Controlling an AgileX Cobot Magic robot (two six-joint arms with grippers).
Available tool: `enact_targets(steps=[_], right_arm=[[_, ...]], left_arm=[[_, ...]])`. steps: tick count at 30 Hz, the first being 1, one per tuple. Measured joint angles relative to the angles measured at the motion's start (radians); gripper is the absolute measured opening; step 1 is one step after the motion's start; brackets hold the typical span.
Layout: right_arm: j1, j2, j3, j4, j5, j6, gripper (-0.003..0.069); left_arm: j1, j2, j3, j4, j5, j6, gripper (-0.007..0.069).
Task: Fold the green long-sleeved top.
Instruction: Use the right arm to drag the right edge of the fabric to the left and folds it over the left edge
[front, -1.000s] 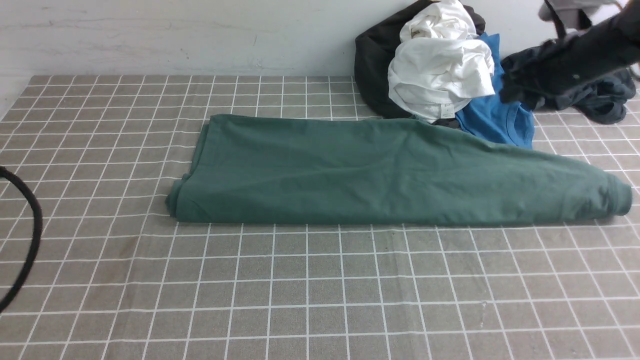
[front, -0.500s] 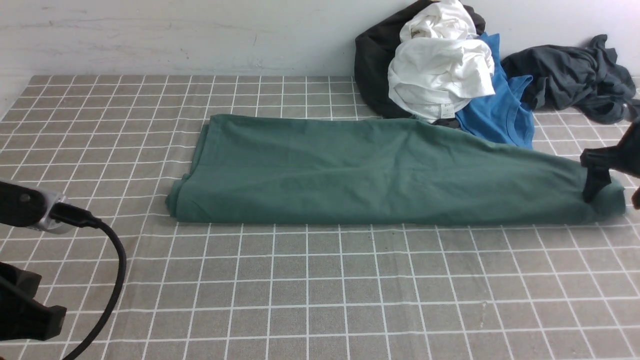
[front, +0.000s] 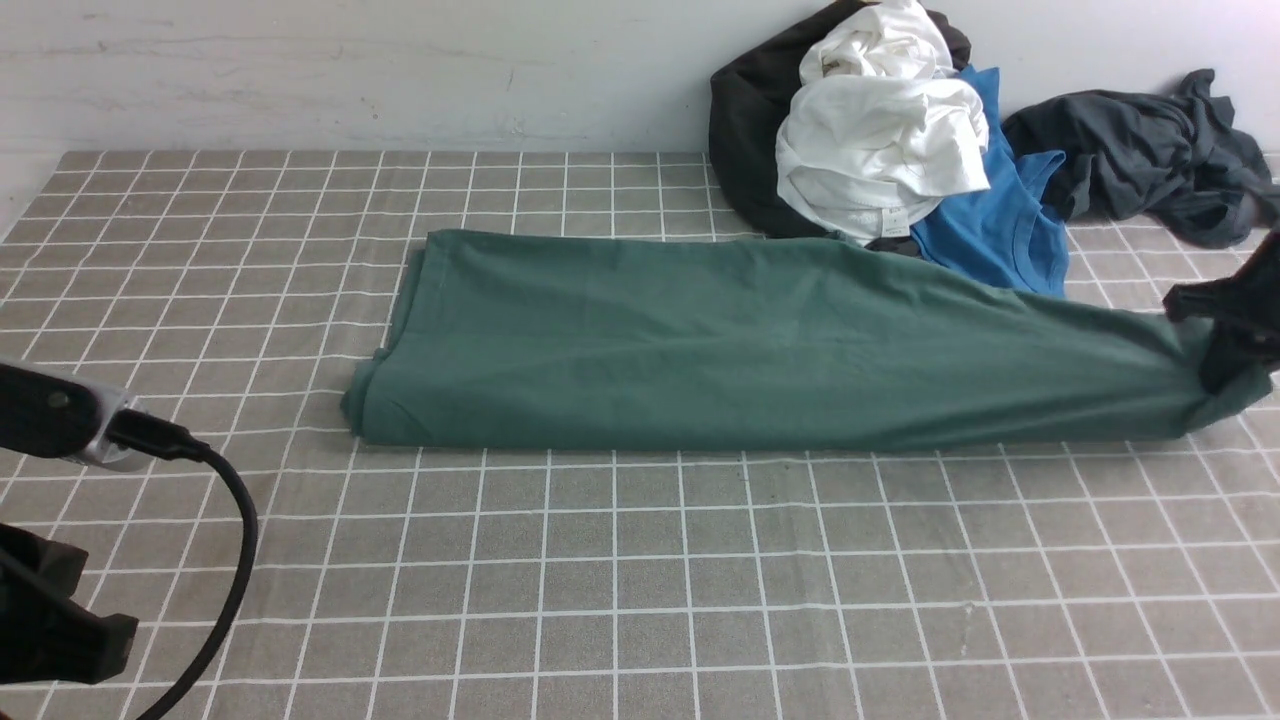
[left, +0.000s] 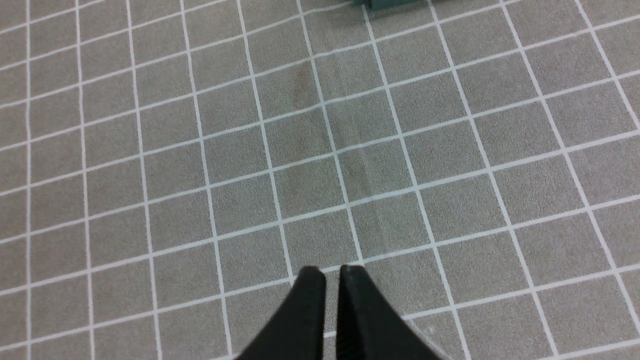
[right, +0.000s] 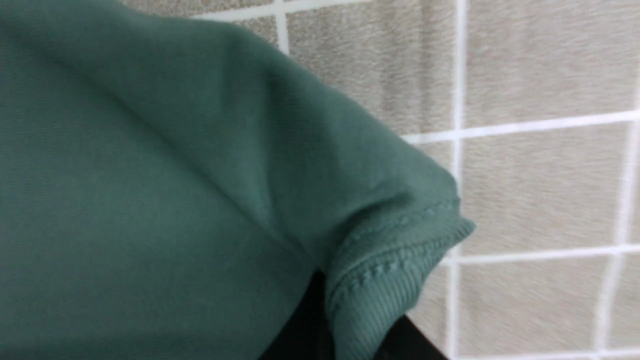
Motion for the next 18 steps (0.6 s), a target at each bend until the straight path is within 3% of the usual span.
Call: enact_targets(steps=[3, 7, 14, 18], right_arm=[[0.001, -0.130, 0.000, -0.138, 0.003, 0.070, 0.0010], [0.022, -0.244, 0.000, -0.113, 0.006, 0.097, 0.0010], [0.261, -0.322, 0.000, 0.181, -0.085, 0.082, 0.0010], [0.493, -0.252, 0.000, 0.415, -0.263, -0.010, 0.0009]], left_arm=[[0.000, 0.000, 0.017, -0.012, -0.010, -0.022, 0.0023], [0.000, 0.002, 0.018, -0.043, -0.032, -0.039, 0.0023], [0.000, 0.002, 0.018, -0.105, -0.048, -0.039, 0.0023], [0.000, 0.002, 0.018, -0.122, -0.051, -0.039, 0.0023]])
